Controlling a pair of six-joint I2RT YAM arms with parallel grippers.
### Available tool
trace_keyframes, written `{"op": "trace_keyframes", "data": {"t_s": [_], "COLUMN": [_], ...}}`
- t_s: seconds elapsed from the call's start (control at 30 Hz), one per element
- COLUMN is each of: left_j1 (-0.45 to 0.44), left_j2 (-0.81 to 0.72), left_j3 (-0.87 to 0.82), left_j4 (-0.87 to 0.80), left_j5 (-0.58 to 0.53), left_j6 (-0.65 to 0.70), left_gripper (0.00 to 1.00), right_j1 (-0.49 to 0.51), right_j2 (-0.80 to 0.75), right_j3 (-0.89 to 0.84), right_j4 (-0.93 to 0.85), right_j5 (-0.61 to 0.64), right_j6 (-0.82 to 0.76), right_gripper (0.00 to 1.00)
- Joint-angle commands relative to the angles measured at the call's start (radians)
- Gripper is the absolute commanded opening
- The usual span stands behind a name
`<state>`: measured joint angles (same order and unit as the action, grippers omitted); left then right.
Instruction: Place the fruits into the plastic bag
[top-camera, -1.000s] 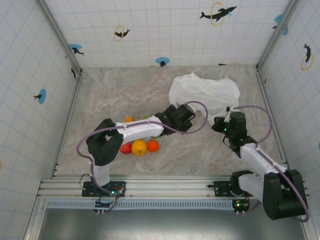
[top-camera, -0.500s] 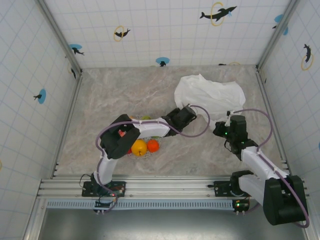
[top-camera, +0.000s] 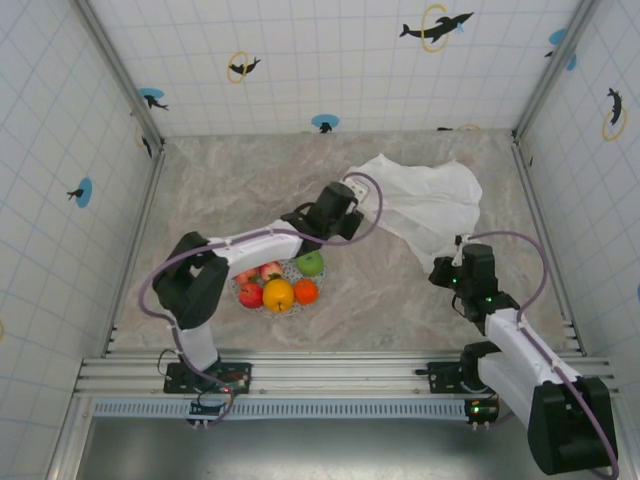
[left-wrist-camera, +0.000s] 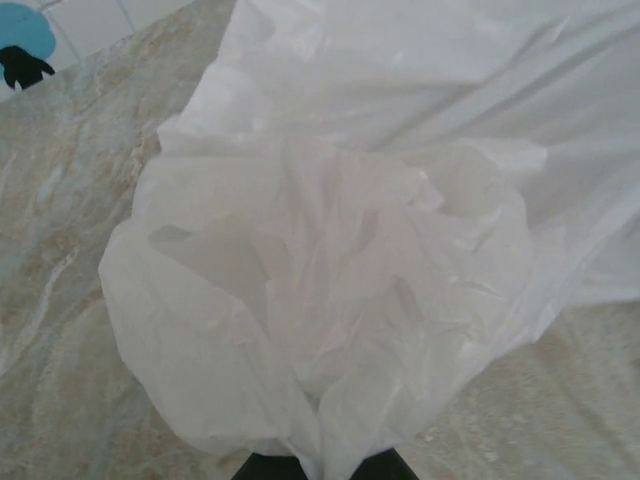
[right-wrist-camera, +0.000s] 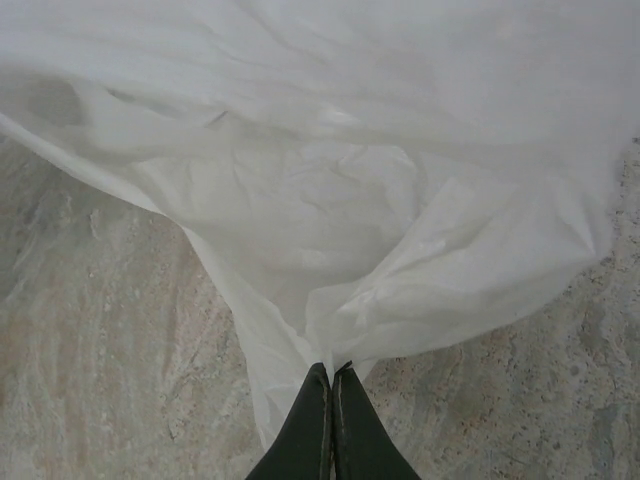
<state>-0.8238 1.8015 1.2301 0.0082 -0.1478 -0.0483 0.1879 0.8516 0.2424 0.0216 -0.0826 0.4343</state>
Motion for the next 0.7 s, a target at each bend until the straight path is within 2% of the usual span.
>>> {"op": "trace_keyframes", "data": {"t_s": [0.0, 0.07, 0.13, 0.27, 0.3, 0.37, 0.47, 0.53, 0.67], "left_j1": [0.063, 0.103, 0.123, 0.138, 0.137, 0.14, 0.141, 0.142, 0.143], "left_j2": [-0.078, -0.105, -0.116, -0.116, -0.117, -0.122, -0.133, -0.141, -0.152], "left_j3": [-0.036, -0.062, -0.065, -0.045, -0.04, -0.021, 0.001, 0.013, 0.051], "left_j4": [-0.027, -0.006, 0.006, 0.007, 0.002, -0.032, -0.093, -0.132, -0.22], "left_j5": [0.219, 0.319, 0.369, 0.489, 0.504, 0.521, 0.522, 0.522, 0.511], "left_j6": [-0.21, -0.324, -0.401, -0.477, -0.482, -0.478, -0.445, -0.413, -0.33], "left_gripper": [0.0, 0.0, 0.0, 0.0, 0.0, 0.0, 0.0, 0.0, 0.0], "right_j1": [0.04, 0.097, 0.145, 0.226, 0.241, 0.267, 0.296, 0.318, 0.372], "right_j2": [-0.063, -0.116, -0.159, -0.249, -0.268, -0.31, -0.357, -0.369, -0.344], "right_j3": [-0.058, -0.104, -0.136, -0.155, -0.147, -0.111, -0.031, 0.03, 0.173], "right_j4": [-0.035, -0.038, -0.043, -0.084, -0.101, -0.159, -0.238, -0.267, -0.306], "right_j5": [0.002, 0.05, 0.095, 0.148, 0.156, 0.188, 0.248, 0.291, 0.37], "right_j6": [0.012, 0.037, 0.053, 0.043, 0.032, 0.0, -0.052, -0.075, -0.138], "right_gripper": [0.0, 0.0, 0.0, 0.08, 0.11, 0.26, 0.44, 0.53, 0.65]}}
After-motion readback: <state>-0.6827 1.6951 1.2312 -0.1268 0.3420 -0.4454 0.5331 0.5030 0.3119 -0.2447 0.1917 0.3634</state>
